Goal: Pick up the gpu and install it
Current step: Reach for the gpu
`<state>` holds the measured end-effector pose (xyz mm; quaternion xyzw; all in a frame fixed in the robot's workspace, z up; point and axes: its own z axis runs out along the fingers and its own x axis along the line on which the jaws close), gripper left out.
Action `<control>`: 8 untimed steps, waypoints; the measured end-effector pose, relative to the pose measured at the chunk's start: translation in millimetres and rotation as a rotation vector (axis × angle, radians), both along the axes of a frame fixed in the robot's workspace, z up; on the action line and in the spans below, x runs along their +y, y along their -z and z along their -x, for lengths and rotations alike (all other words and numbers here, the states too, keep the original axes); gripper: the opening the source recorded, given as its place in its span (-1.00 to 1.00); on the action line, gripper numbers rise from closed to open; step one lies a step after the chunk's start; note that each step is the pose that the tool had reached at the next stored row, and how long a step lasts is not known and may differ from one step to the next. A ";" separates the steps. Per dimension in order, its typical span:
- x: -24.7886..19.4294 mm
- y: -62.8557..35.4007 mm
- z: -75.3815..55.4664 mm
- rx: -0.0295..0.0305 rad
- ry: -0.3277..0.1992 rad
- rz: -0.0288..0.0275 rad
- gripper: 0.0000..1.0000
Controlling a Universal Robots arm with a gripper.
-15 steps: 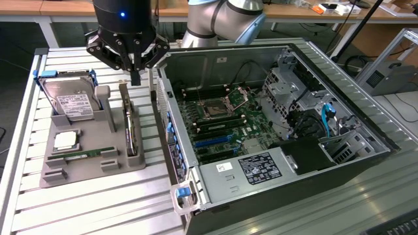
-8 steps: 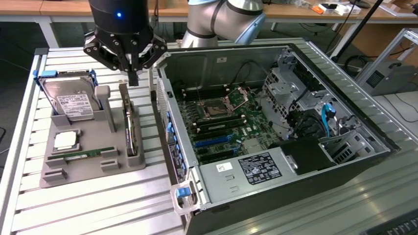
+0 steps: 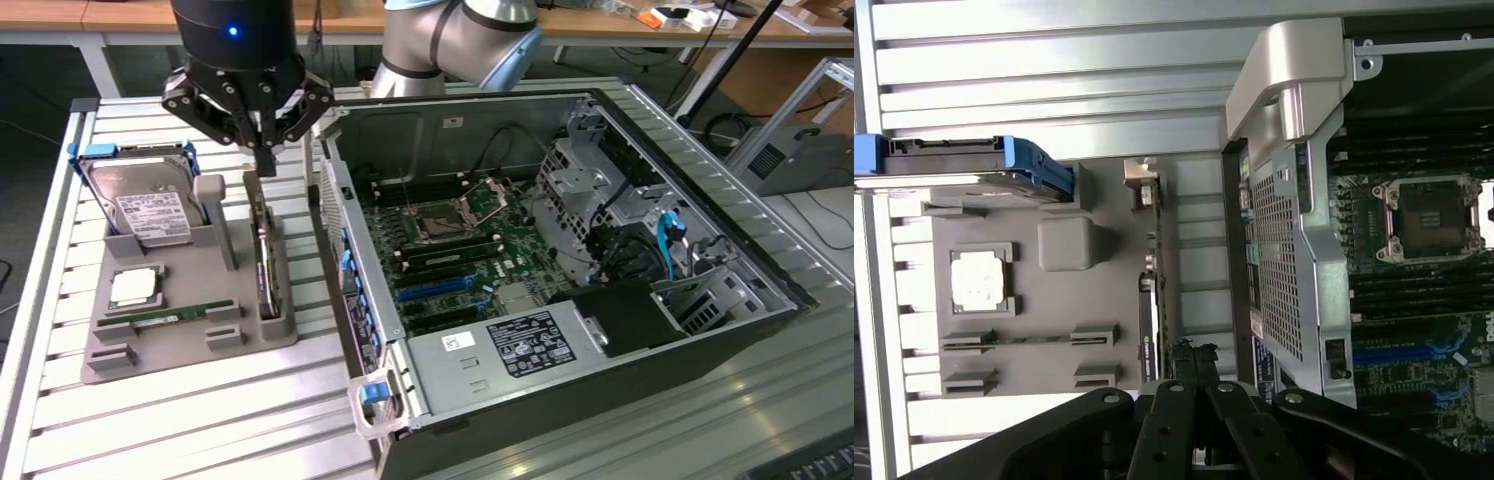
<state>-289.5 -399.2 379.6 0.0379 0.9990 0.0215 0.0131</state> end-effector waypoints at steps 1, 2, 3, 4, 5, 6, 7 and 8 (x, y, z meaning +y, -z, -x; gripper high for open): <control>0.0 0.1 1.0 0.0001 0.000 0.0000 -0.79; 0.0 0.1 2.0 0.0000 0.000 0.0000 -0.79; 0.0 0.2 2.6 0.0001 0.000 0.0001 -0.79; 0.0 0.2 3.2 0.0001 0.000 0.0001 -0.79; 0.0 0.3 4.5 0.0001 0.000 0.0001 -0.79; 0.0 0.4 5.1 0.0000 0.000 0.0000 -0.79; 0.0 0.5 5.8 0.0001 0.000 0.0000 -0.79; 0.0 0.6 7.0 0.0001 0.000 0.0000 -0.79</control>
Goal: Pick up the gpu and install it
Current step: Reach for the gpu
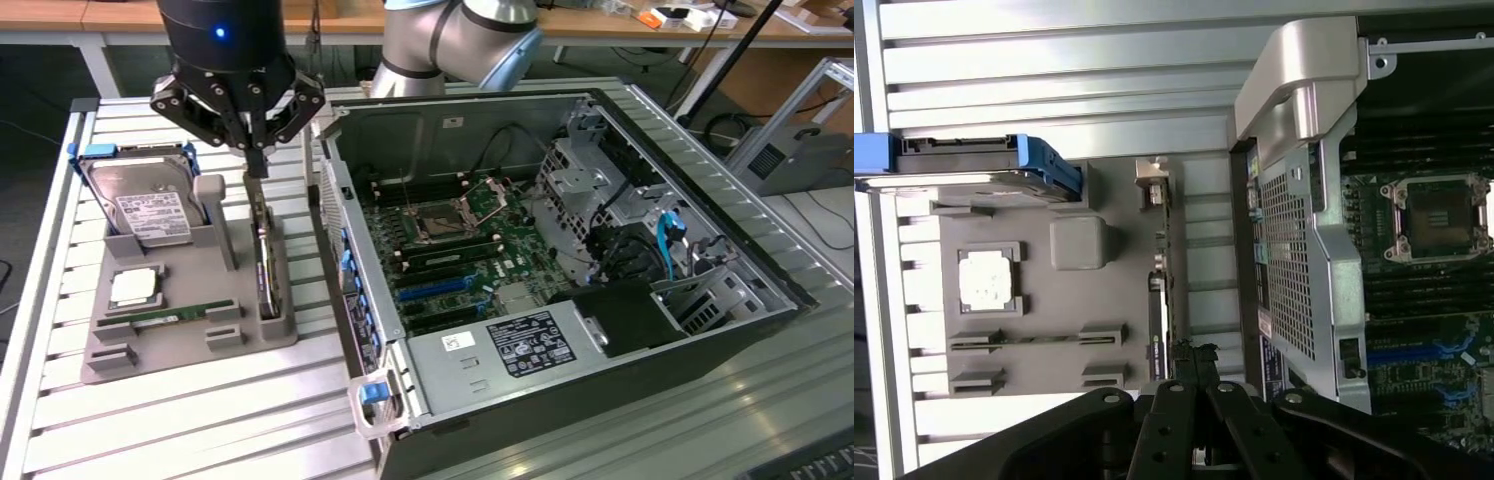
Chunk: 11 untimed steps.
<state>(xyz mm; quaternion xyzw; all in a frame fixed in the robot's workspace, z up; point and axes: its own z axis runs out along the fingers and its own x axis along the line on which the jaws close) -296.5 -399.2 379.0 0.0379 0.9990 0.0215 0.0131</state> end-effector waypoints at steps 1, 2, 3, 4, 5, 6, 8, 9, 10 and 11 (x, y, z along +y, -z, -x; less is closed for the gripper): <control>0.0 0.1 1.0 0.0000 0.000 0.0000 -0.79; 0.0 0.2 2.3 0.0000 0.000 0.0000 -0.79; 0.0 0.3 3.4 0.0000 0.000 0.0000 -0.79; 0.0 0.4 4.1 0.0000 0.000 0.0000 -0.79; 0.0 0.5 5.4 0.0000 0.000 0.0000 -0.79; 0.0 0.6 6.5 0.0001 0.000 0.0001 -0.79; 0.0 0.8 8.5 0.0000 0.000 0.0000 -0.79; 0.0 0.9 9.1 0.0000 0.000 0.0000 -0.79; 0.0 0.9 9.7 0.0000 0.000 0.0000 -0.79; 0.0 1.0 10.4 0.0000 0.000 0.0000 -0.79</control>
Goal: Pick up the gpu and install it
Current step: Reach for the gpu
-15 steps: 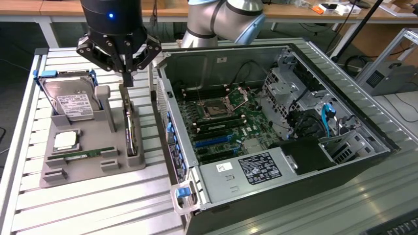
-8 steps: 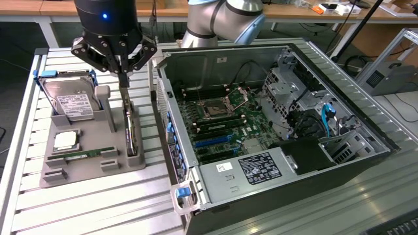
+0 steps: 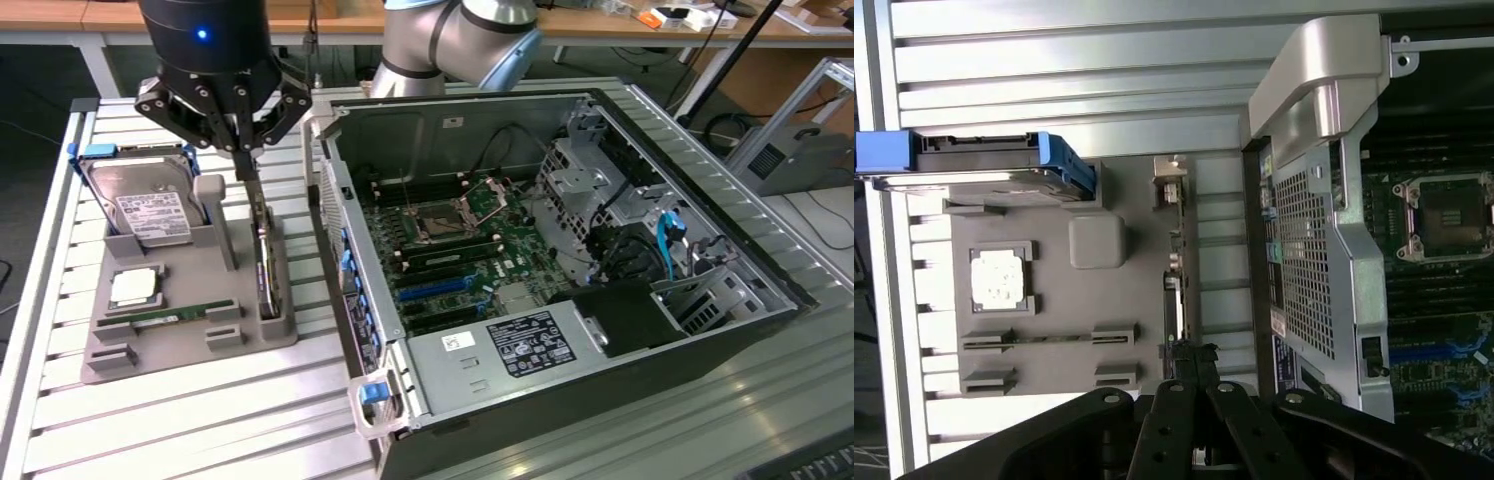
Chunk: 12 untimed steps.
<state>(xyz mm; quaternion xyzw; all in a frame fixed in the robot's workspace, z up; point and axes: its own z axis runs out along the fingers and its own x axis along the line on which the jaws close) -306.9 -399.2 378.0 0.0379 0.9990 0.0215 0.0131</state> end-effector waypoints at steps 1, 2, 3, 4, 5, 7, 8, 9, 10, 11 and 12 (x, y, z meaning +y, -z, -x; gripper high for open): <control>0.0 0.1 0.5 0.0000 0.000 -0.0001 -0.79; 0.0 0.1 1.2 0.0001 0.000 0.0000 -0.79; 0.0 0.2 1.7 0.0000 0.000 0.0000 -0.79; 0.0 0.2 2.4 0.0000 0.000 0.0000 -0.79; 0.0 0.3 2.9 0.0000 0.000 -0.0001 -0.79; 0.0 0.4 3.9 0.0000 0.000 0.0000 -0.79; 0.0 0.5 4.7 0.0000 0.000 0.0000 -0.79; 0.0 0.5 5.4 0.0000 0.000 0.0000 -0.79; 0.0 0.6 5.9 0.0000 0.000 0.0000 -0.79; 0.0 0.7 6.4 0.0001 0.000 0.0000 -0.79; 0.0 0.8 7.2 0.0000 0.000 0.0000 -0.79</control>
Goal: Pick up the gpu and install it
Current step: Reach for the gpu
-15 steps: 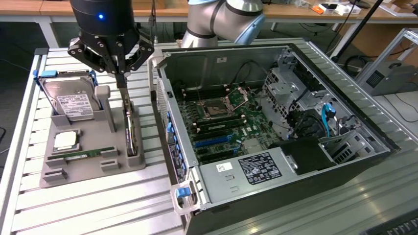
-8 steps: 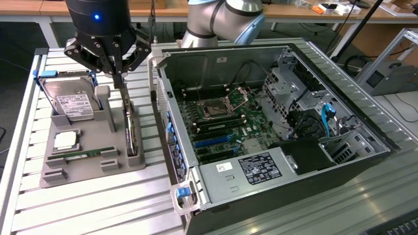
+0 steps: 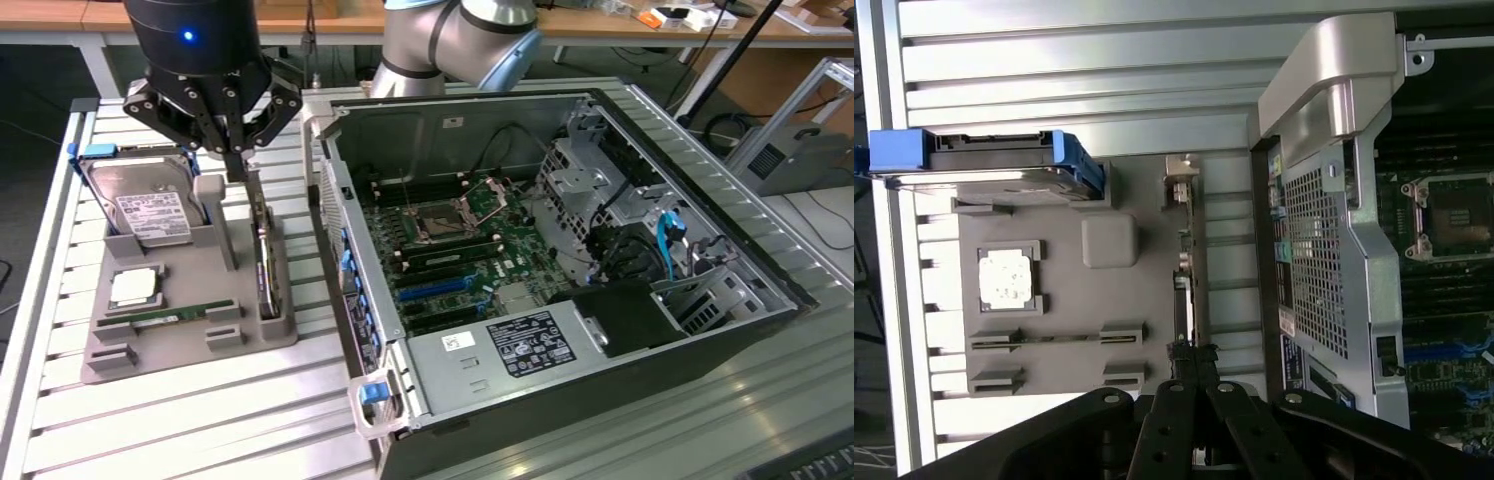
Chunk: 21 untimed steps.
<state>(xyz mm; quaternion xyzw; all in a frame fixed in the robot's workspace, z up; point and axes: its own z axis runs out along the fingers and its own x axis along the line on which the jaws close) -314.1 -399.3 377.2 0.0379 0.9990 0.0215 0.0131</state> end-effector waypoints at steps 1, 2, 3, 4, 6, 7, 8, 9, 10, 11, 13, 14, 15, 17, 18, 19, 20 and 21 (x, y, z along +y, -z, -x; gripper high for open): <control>0.0 0.1 0.8 0.0000 0.000 0.0000 -0.79; 0.0 0.2 1.3 0.0001 0.000 0.0000 -0.79; 0.0 0.2 1.8 0.0001 0.000 0.0000 -0.79; 0.0 0.2 2.2 0.0001 0.000 0.0000 -0.79; 0.0 0.3 3.2 0.0001 0.000 0.0001 -0.79; 0.0 0.4 3.7 0.0001 0.000 0.0000 -0.79; 0.0 0.5 4.5 0.0000 0.000 0.0000 -0.79; 0.0 0.6 5.1 0.0000 0.000 0.0000 -0.79; 0.0 0.7 6.0 0.0000 0.000 0.0000 -0.79; 0.0 0.7 6.8 0.0001 0.000 0.0000 -0.79; 0.0 0.9 8.4 0.0001 0.000 0.0000 -0.79; 0.0 1.0 9.2 0.0000 0.000 0.0000 -0.79; 0.0 1.1 9.8 0.0000 0.000 0.0000 -0.79; 0.0 1.2 11.3 0.0001 0.000 0.0000 -0.79; 0.0 1.3 11.9 0.0001 0.000 0.0000 -0.79; 0.0 1.3 12.3 0.0000 0.000 0.0000 -0.79; 0.0 1.9 16.0 0.0000 0.000 0.0000 -0.79; 0.0 2.0 17.1 0.0000 0.000 0.0000 -0.79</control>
